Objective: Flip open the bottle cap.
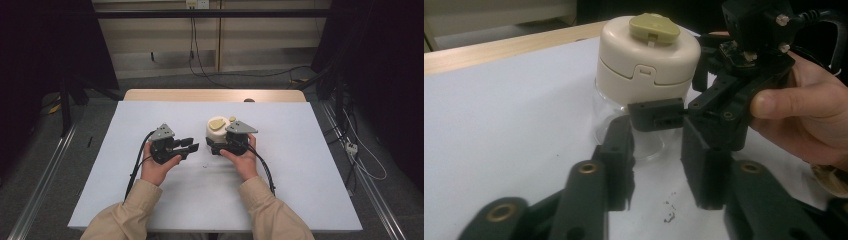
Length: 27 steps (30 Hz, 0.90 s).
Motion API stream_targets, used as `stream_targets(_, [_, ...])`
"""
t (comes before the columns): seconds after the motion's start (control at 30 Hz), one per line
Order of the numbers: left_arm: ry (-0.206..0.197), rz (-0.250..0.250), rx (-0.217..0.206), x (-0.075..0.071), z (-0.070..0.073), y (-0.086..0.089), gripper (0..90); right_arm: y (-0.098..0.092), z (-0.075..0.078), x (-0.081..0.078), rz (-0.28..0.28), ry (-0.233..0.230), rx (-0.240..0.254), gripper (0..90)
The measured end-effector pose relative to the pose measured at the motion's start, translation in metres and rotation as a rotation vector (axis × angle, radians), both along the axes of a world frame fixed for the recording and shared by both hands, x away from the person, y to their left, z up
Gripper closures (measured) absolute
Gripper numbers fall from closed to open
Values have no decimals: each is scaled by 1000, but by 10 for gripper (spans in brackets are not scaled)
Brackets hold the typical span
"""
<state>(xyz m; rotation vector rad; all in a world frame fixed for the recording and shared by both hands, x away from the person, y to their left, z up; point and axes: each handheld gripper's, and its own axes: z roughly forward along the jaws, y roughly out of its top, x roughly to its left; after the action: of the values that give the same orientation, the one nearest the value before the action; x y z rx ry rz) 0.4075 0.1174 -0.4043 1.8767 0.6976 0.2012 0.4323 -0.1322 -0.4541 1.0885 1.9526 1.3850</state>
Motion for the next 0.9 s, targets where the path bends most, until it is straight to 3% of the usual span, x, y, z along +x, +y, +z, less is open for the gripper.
stream_targets(0.23, [23, -25, 24, 7, 7, -10, 826, 0, 0, 0, 1, 0, -1, 52])
stream_targets(0.4, [24, -30, 17, 12, 13, -16, 900, 0, 0, 0, 1, 1, -1, 52])
stream_targets(0.9, [39, -19, 20, 26, 23, -34, 900, -1, 0, 1, 5, 3, 2, 52])
